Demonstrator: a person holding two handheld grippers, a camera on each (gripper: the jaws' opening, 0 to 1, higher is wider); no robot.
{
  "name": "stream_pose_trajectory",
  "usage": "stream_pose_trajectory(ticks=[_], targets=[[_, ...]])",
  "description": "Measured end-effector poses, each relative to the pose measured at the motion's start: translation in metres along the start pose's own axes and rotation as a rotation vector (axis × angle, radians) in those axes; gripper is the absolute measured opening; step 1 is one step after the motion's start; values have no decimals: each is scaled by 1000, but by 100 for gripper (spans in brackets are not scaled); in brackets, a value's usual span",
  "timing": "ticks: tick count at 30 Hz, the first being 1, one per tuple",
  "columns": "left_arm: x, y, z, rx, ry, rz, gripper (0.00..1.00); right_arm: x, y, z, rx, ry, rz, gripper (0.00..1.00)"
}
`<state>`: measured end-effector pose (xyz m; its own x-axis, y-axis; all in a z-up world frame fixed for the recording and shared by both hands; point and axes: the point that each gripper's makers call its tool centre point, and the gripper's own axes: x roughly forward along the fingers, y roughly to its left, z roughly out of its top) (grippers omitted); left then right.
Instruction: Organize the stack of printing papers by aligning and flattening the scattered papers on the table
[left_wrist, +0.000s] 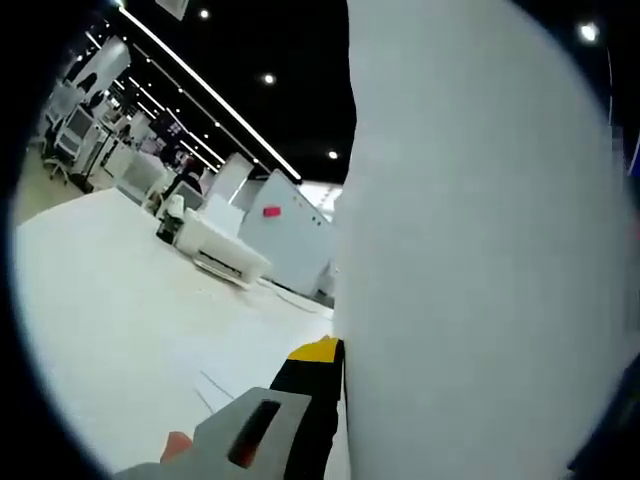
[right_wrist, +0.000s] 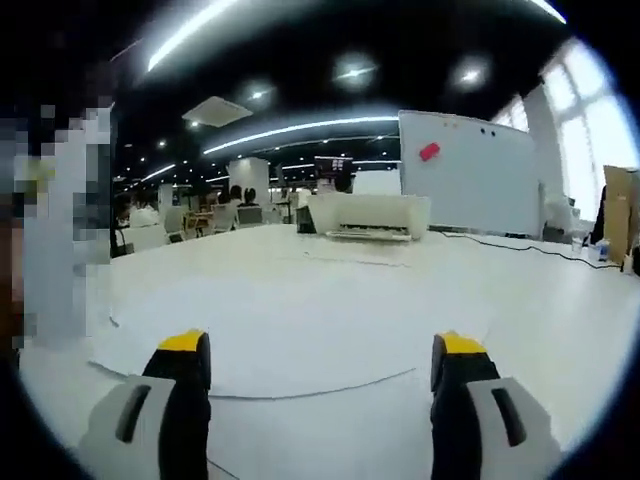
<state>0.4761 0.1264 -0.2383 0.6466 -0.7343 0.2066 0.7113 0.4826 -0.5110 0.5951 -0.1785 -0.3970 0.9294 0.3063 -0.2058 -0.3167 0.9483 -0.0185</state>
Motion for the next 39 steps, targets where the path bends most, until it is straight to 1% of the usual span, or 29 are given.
stream_pose_trajectory(ticks=[2, 4, 5, 6, 7, 9, 11, 13, 15, 17, 18, 20, 23, 25, 29, 30, 32, 33, 34, 35, 36, 38, 39], targets=[[0, 1, -1, -4, 3, 0, 6, 0, -6, 0, 17, -5, 5, 87], [1, 0, -1, -11, 3, 0, 6, -2, -8, -5, 49, 16, 35, 87], [0, -1, -1, -19, 0, -4, 6, -3, -9, -6, 47, 16, 44, 87], [-1, -4, 1, -76, -12, -23, 6, -4, -12, -7, 13, 15, 43, 87], [-1, -4, 1, -108, -18, -29, 6, -5, -16, -8, -20, 19, 29, 87], [-2, 1, -1, -109, -20, -25, 6, -7, -16, -10, -9, 27, 34, 86], [-2, 5, -4, -108, -18, -3, 6, -6, -7, -5, 10, -4, 70, 87], [-2, 6, -5, -120, -21, 0, 6, -3, -2, -6, 3, -1, 78, 89], [-2, 7, -8, -125, -23, 6, 6, 1, -1, -9, -28, 16, 75, 90], [-2, 16, -15, -83, 4, 53, 6, 5, -3, -12, -112, 40, 79, 90], [-1, 18, -18, -79, 12, 62, 6, 6, -3, -10, -114, 32, 80, 90], [-1, 20, -19, -95, 15, 58, 6, 8, -3, -7, -101, 21, 99, 90], [-1, 20, -17, -103, 12, 59, 6, 10, -8, -6, -102, 26, 97, 90], [-2, 21, -15, -100, 11, 67, 6, 8, -19, -7, -148, 44, 99, 90], [-2, 22, -12, -102, 10, 71, 6, 0, -42, -6, -59, 28, 60, 89], [-2, 22, -13, -101, 13, 73, 6, -2, -43, -5, -41, 28, 51, 89], [-1, 24, -14, -104, 18, 79, 6, -2, -41, 1, -65, -1, 23, 89], [-1, 25, -14, -107, 21, 81, 6, -1, -39, 3, -102, -3, 9, 89], [0, 25, -14, -108, 24, 82, 6, 0, -33, 4, -168, 6, -2, 89], [1, 25, -14, -108, 26, 81, 6, 2, -30, 5, -198, 3, -8, 90], [2, 24, -14, -107, 28, 80, 6, 3, -23, 5, -239, 14, -8, 89], [3, 22, -13, -103, 30, 77, 6, 6, -14, 4, -266, 19, -7, 89], [4, 21, -13, -102, 30, 75, 6, 6, -13, 4, -261, 18, -3, 89]])
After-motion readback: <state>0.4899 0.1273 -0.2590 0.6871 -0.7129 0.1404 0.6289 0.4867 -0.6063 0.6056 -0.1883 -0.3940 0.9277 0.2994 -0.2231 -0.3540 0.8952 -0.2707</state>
